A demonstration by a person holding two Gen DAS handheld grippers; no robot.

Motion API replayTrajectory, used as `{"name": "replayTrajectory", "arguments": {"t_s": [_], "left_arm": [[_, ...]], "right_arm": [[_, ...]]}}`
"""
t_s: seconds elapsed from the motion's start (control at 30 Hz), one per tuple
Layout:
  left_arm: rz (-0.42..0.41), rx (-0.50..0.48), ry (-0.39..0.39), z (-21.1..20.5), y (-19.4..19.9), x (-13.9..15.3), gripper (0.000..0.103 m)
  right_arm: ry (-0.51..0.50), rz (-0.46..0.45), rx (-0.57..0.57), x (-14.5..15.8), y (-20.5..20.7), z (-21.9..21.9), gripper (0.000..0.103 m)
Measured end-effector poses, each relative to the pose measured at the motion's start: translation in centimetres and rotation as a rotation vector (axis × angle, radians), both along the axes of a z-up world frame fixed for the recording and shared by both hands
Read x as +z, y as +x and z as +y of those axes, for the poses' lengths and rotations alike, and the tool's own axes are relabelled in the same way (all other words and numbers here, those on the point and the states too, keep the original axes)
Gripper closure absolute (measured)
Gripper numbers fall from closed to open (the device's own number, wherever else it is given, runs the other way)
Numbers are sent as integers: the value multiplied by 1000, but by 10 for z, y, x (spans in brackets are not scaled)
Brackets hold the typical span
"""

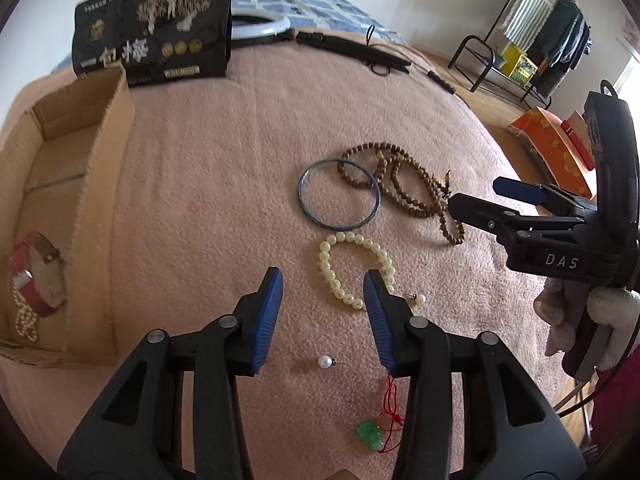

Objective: Organize jewelry
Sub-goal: 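Close the left tool on the cream bead bracelet while the right tool grasps the brown mala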

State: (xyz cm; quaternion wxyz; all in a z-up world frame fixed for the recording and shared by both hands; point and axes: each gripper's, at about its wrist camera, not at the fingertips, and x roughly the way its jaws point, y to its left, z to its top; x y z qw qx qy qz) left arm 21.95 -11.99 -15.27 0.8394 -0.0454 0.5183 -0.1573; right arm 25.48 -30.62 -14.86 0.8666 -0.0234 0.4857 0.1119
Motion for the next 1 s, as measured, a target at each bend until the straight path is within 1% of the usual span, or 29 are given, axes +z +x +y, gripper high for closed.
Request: {"name": "replayTrajectory", "arguments": {"t_s": [0.13, 0.2, 0.3, 0.4, 0.47, 0.57, 0.63, 0.67, 0.73, 0.77, 0.8, 0.9, 0.93, 0.97, 1.0], "left_arm": [[52, 4, -11, -6, 8, -17, 60], [63, 6, -10, -9, 11, -22, 60], [78, 14, -11, -10, 16, -28, 61], [86, 21, -7, -11, 20, -32, 64], [85, 19, 0, -13, 21, -34, 65], [77, 17, 19, -15, 22, -37, 71], [68, 15, 40, -16, 23, -39, 79], [65, 14, 47, -16, 23, -39, 80], [58, 14, 59, -17, 24, -38, 89], [56, 16, 64, -17, 24, -39, 91], [54, 18, 66, -17, 24, -39, 94], [53, 21, 64, -16, 25, -39, 97], [51, 20, 64, -16, 25, -39, 98], [50, 19, 64, -16, 25, -38, 98], [49, 19, 63, -16, 25, -38, 98]], "right_arm": [[-2, 30, 15, -16, 10, 0, 8], [4, 41, 26, -21, 14, 1, 8], [-14, 54, 51, -29, 21, 5, 8], [-13, 69, 74, -36, 27, 8, 8], [-27, 76, 84, -40, 30, 11, 8], [-55, 95, 90, -49, 36, 16, 8], [-79, 95, 94, -54, 39, 18, 8], [-89, 94, 96, -55, 40, 19, 8], [-96, 93, 89, -56, 42, 20, 8], [-95, 94, 84, -56, 43, 20, 9], [-94, 94, 77, -56, 44, 20, 11], [-93, 85, 74, -55, 45, 20, 25], [-91, 80, 76, -54, 45, 20, 35], [-89, 75, 76, -53, 45, 20, 48], [-84, 72, 73, -51, 45, 18, 54]]}}
